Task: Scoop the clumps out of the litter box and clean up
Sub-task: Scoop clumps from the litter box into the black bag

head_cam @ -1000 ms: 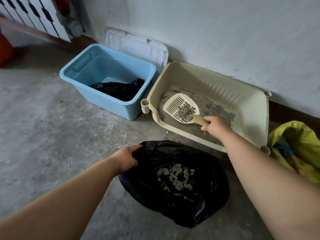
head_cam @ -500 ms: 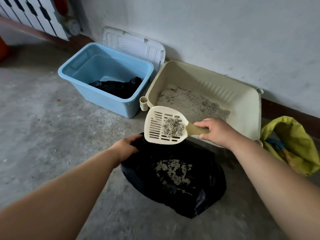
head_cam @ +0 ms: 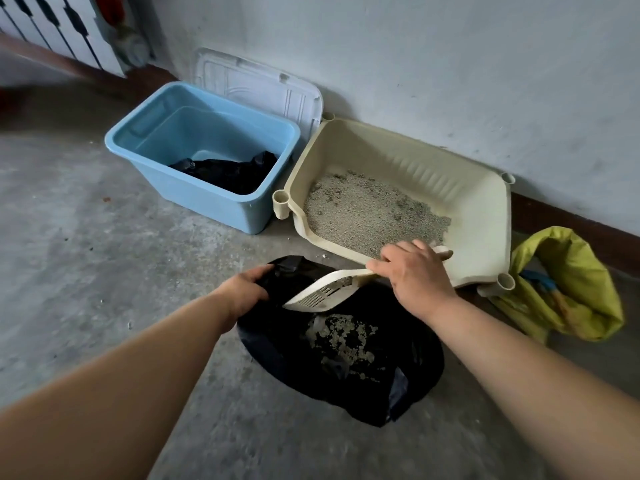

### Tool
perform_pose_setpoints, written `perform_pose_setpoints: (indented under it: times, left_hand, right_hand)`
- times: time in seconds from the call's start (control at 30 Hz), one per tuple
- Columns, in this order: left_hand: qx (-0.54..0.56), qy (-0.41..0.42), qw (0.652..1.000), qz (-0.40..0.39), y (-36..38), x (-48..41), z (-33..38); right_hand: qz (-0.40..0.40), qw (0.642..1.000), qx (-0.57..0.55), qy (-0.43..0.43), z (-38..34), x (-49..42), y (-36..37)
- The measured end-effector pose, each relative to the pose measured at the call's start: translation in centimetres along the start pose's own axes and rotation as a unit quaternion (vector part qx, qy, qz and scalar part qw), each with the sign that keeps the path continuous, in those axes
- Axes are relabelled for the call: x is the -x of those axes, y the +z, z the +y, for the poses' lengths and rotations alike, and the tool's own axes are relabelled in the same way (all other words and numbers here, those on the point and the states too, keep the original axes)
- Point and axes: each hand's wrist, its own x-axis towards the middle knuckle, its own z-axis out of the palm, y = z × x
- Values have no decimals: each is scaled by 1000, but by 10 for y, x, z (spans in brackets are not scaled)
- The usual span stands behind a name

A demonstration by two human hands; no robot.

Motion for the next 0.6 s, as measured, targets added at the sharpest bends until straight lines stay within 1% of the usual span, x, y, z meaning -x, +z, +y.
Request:
perform_pose_setpoints:
  times: [0.07, 0.23, 0.37, 0.53, 0.6]
  left_hand:
    - [-10, -14, 1000, -13, -1, -1, -3]
    - [-30, -48, 995, -87, -2, -2, -14]
    - [-43, -48, 993, -96, -3, -1, -15]
    - [-49, -43, 994, -90, -4, -5, -19]
    - [-44, -33, 996, -74, -5, -6, -19]
  right_hand:
    - [13, 1000, 12, -5, 3, 3, 5]
    - [48, 999, 17, -17, 10, 10, 17]
    - [53, 999, -8, -6, 12, 11, 26]
    - [24, 999, -39, 11, 12, 11, 31]
    - [13, 998, -56, 31, 10, 10, 32]
